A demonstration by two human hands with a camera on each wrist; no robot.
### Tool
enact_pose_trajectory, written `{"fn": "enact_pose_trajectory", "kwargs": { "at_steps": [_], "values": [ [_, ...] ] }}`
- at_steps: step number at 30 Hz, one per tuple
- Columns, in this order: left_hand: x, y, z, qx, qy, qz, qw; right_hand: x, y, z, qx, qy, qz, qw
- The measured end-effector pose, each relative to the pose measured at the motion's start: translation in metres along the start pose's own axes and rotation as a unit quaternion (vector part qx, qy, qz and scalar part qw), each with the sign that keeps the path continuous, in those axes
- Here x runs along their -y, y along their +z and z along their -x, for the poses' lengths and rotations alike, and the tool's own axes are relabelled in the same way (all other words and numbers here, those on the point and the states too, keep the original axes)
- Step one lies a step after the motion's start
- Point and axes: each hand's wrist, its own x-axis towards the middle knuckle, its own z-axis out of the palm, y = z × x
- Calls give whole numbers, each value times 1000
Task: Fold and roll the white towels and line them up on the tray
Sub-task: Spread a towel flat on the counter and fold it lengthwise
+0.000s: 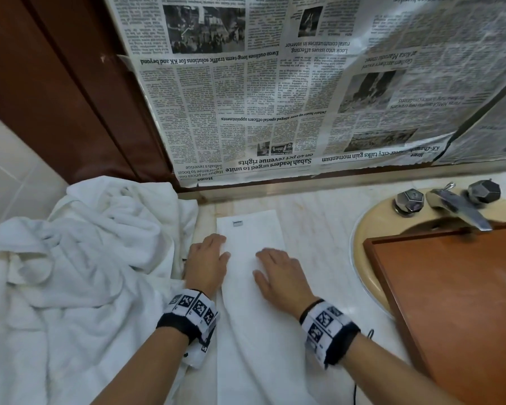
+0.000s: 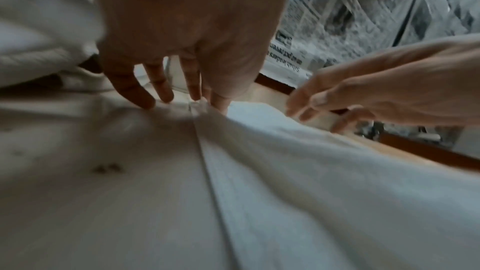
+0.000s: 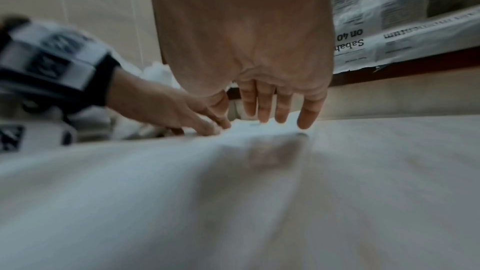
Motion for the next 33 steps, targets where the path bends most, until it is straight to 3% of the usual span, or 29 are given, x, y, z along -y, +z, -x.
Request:
{"fn": "enact_pose_trajectory", "kwargs": {
  "at_steps": [5, 9, 13, 16, 19, 24, 27, 30, 33],
  "values": [
    [-28, 15, 0, 56, 2, -122, 991, -30, 13, -31, 96, -6, 112, 989],
    [-8, 24, -2, 45, -55, -117, 991, -54, 16, -36, 86, -10, 138, 987],
    [-3, 21, -7, 20, -90, -81, 992, -68, 9, -42, 52, 67, 96, 992],
    [-21, 23, 5, 20, -33, -46, 998, -47, 16, -30, 31, 40, 86, 995],
    [-25, 32, 28, 74, 46, -102, 991, -26, 41, -4, 55, -34, 108, 992],
    [-7, 30, 29, 65, -41, -103, 992, -47, 37, -2, 62, -45, 128, 989],
    [-10, 24, 29, 76, -74, -85, 991, -62, 19, -8, 64, 15, 121, 990],
    [-25, 24, 52, 71, -37, -77, 994, -57, 19, 6, 25, 48, 82, 995],
    [-38, 38, 92, 96, 22, -89, 991, -40, 45, 43, 6, -45, 110, 993]
  ]
}}
